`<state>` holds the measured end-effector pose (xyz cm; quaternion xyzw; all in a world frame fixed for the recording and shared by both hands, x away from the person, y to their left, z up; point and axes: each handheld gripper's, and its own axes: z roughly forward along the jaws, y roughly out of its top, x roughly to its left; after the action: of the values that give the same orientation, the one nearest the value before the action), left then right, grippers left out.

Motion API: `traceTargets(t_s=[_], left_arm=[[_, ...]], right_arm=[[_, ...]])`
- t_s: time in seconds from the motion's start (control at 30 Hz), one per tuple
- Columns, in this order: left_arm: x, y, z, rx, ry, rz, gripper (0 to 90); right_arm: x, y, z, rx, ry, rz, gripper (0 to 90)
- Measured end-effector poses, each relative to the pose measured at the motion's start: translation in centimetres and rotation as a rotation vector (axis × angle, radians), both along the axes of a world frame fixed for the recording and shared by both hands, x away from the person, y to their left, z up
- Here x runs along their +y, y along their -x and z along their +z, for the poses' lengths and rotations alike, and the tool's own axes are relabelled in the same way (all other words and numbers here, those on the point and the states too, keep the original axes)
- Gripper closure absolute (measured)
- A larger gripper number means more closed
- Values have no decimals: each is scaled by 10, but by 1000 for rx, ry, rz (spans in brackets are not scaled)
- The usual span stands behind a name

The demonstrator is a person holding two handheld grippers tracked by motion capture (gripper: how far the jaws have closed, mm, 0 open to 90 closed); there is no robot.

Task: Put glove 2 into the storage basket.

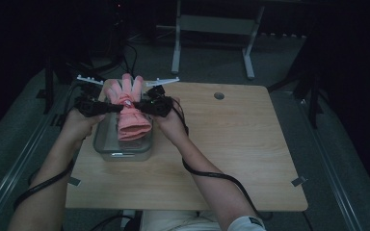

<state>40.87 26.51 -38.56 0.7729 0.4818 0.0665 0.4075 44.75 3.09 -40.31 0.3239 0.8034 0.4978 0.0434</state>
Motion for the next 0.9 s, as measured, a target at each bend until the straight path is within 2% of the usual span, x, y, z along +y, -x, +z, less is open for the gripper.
traceTargets(t_s=[0.1,0.2,0.33,0.37,0.4,0.5,0.73,0.9], left_arm=[[6,-2,-14,14,-1,19,807],[9,-6,-31,41,17,41,807],[11,-11,-52,83,31,54,807],[11,-11,-52,83,31,54,807],[11,-13,-60,101,30,61,807],[11,-17,-71,133,34,77,804],[1,-23,-88,185,-28,106,801],[-2,-28,-90,215,-49,137,781]], right_arm=[[10,-4,-11,15,15,6,744],[17,-10,-24,37,37,10,744],[22,-16,-42,73,70,10,743],[22,-16,-42,73,70,10,743],[22,-17,-47,81,79,9,743],[24,-21,-60,104,104,9,739],[25,-27,-84,155,138,-1,731],[27,-29,-87,148,169,-9,717]])
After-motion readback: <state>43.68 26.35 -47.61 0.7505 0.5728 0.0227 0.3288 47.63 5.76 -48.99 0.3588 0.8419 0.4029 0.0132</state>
